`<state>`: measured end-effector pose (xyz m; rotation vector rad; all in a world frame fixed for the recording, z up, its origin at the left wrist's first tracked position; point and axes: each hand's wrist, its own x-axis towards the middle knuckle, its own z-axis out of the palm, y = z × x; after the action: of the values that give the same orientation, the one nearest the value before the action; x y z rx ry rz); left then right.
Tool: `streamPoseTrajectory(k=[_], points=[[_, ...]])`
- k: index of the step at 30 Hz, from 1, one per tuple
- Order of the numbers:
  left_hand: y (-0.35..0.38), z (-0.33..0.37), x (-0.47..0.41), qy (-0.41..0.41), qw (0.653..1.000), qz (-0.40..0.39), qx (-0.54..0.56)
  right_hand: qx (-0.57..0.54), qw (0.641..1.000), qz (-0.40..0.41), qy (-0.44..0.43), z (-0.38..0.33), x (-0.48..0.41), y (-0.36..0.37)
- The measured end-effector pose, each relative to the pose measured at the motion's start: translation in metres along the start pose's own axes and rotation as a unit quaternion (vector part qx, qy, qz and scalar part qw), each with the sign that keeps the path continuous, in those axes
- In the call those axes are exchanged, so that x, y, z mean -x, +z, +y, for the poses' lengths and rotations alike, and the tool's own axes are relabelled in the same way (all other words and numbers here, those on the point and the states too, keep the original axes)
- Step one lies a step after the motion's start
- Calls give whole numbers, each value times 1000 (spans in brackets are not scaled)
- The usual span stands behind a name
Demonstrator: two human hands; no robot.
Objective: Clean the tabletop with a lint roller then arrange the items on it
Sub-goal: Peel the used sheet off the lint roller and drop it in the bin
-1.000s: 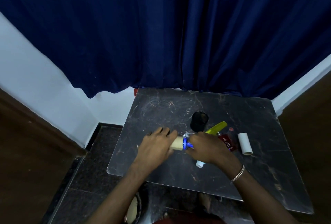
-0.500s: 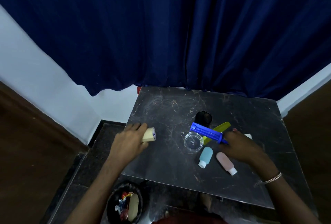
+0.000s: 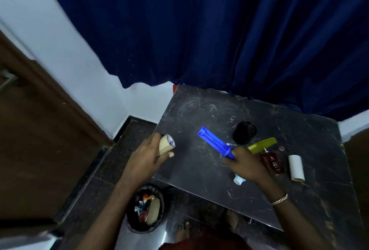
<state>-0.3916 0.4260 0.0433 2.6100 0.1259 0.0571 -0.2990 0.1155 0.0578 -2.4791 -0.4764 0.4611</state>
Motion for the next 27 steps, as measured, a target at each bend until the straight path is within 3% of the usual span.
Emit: streamPoseTrajectory(k=[16, 27], points=[[-18, -64, 113, -175, 984, 37, 12, -22, 982, -153, -104, -102, -40, 120], [-1, -101, 170, -263, 963, 30, 54, -32, 976, -189, -107, -132, -27, 207]])
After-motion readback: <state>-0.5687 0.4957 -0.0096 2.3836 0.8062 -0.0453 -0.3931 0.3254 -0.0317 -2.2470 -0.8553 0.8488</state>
